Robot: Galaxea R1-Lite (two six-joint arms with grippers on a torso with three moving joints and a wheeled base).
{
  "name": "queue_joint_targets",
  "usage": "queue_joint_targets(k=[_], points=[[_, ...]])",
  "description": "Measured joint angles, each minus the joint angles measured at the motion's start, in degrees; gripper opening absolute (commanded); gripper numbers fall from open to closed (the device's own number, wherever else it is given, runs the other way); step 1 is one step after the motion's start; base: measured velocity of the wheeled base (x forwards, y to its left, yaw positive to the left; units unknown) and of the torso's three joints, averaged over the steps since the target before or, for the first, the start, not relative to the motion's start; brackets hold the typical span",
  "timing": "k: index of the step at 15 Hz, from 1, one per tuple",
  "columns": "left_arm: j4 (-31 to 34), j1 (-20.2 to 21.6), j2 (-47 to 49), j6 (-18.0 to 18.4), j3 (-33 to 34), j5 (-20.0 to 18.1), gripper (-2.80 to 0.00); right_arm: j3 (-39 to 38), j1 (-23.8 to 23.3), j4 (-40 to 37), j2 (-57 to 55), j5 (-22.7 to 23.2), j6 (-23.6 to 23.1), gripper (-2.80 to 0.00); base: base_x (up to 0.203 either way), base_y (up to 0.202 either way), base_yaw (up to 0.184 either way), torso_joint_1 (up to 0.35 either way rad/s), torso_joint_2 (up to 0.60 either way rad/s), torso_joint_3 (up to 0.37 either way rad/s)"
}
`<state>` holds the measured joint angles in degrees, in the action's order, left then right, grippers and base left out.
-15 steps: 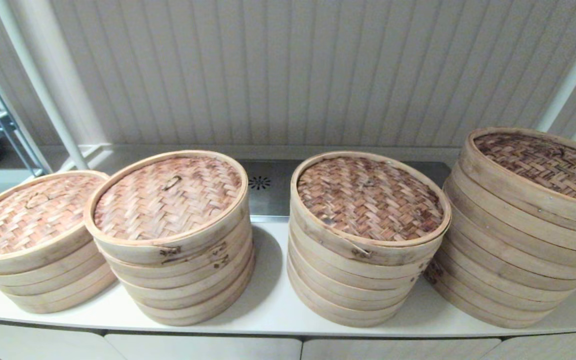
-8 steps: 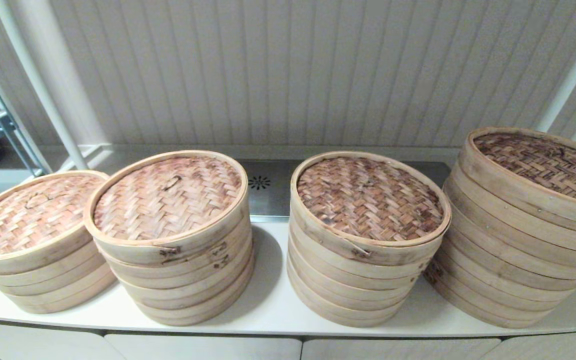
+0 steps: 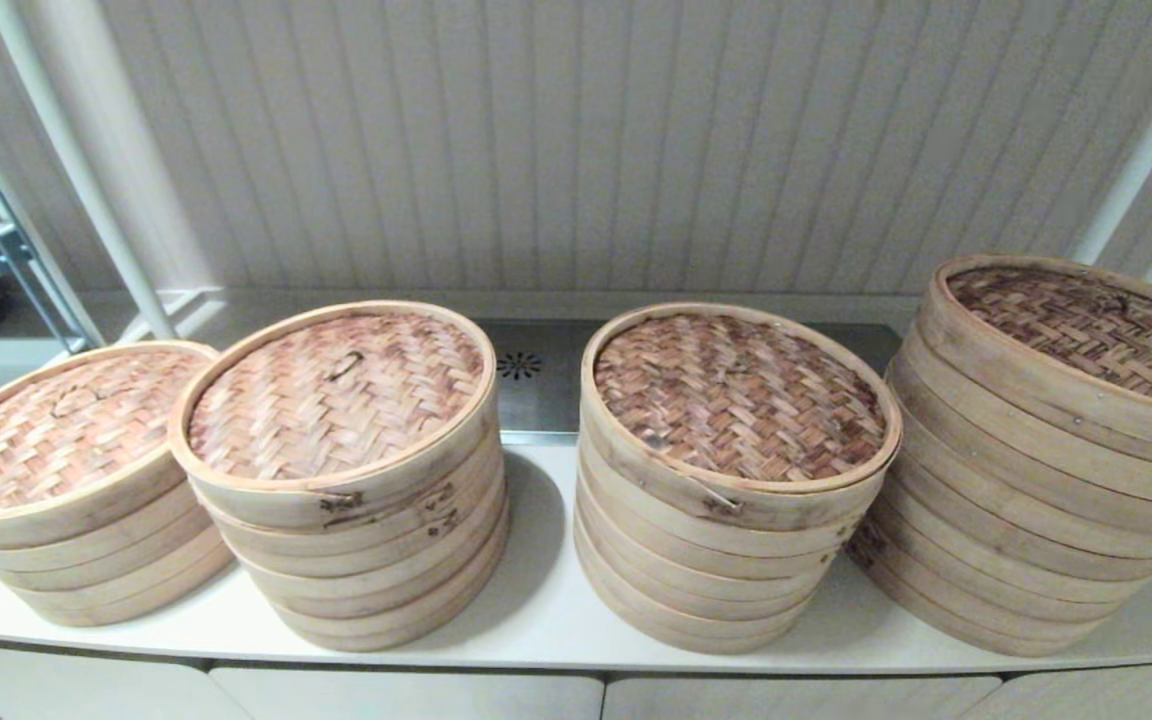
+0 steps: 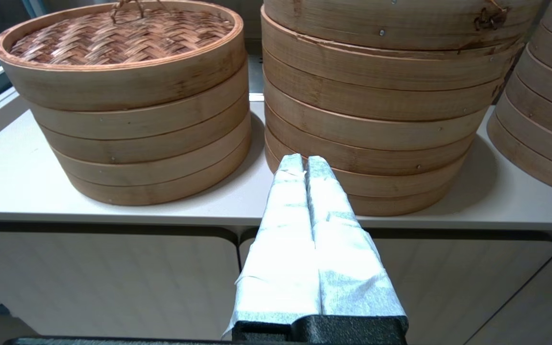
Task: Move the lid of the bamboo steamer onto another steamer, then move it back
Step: Pick up the steamer
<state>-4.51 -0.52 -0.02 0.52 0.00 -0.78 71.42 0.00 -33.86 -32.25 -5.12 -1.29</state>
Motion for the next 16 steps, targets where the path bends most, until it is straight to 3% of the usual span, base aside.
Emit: queue_joint_targets(k=[3,5,7,10,13,16], points=[[0.0,0.0,0.0,-0.01,0.0,-0.01,-2.8,25.75,-0.52,-8.85,-20.03,-4.04,0.89,-2.8,0.0,0.0,0.0,0.0,0.0,0.0],[0.0,0.0,0.0,0.0,0.0,-0.01,-2.8,36.27,-2.17,-13.55,-32.14,-5.7,1.57,-2.8,0.0,0.0,0.0,0.0,0.0,0.0],[0.0,0.0,0.0,0.0,0.0,-0.01,-2.8,40.2,-4.34,-16.65,-42.16,-6.79,5.33,-2.8,0.0,0.0,0.0,0.0,0.0,0.0],[0.0,0.0,0.0,0.02,0.0,0.02,-2.8,41.85,-5.98,-21.93,-51.64,-7.34,19.45,-2.8,0.0,0.0,0.0,0.0,0.0,0.0],[-0.02,0.0,0.0,0.0,0.0,-0.01,-2.8,42.15,-6.02,-21.53,-56.87,-7.26,33.71,-2.8,0.0,0.0,0.0,0.0,0.0,0.0],[-0.01,0.0,0.0,0.0,0.0,-0.01,-2.8,42.24,-5.26,-19.69,-60.21,-7.61,43.75,-2.8,0.0,0.0,0.0,0.0,0.0,0.0]])
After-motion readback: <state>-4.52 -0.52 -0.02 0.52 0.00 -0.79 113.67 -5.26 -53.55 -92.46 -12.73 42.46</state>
